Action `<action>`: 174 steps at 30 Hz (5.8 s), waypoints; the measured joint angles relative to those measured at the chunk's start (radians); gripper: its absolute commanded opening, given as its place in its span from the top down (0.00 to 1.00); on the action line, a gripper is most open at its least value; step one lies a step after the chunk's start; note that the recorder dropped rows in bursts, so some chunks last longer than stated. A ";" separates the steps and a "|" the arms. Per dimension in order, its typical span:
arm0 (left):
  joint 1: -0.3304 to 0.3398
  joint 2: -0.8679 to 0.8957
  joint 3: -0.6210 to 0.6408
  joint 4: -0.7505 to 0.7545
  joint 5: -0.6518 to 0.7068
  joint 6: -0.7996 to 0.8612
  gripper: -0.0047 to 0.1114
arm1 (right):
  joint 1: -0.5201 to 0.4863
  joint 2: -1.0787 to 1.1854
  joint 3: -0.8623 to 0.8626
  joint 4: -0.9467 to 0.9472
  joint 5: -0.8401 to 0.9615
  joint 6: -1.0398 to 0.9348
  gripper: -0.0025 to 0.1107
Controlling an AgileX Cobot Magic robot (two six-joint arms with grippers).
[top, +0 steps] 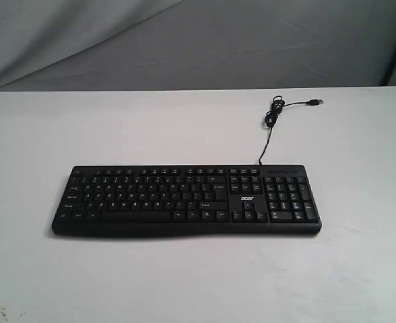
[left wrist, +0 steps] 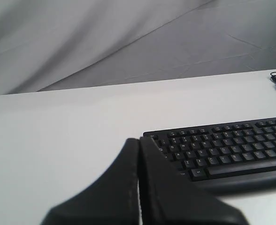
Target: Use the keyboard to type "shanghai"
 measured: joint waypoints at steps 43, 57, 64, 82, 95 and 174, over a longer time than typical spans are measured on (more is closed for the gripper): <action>0.000 0.000 0.000 0.000 0.000 0.000 0.96 | 0.054 0.706 -0.329 -0.197 -0.195 0.356 0.98; 0.000 0.000 0.000 0.000 0.000 0.000 0.96 | 0.516 1.407 -0.739 -0.528 -0.269 0.524 0.98; 0.000 0.000 0.000 0.000 0.000 0.000 0.96 | 0.579 1.524 -0.914 -0.520 -0.112 0.443 0.98; 0.000 0.000 0.000 0.000 0.000 0.000 0.96 | 0.593 1.948 -1.452 0.008 0.221 -0.250 0.98; 0.000 0.000 0.000 0.000 0.000 0.000 0.96 | 0.598 2.234 -1.667 0.042 0.223 -0.258 0.98; 0.000 0.000 0.000 0.000 0.000 0.000 0.96 | 0.591 2.265 -1.687 0.045 0.223 -0.329 0.98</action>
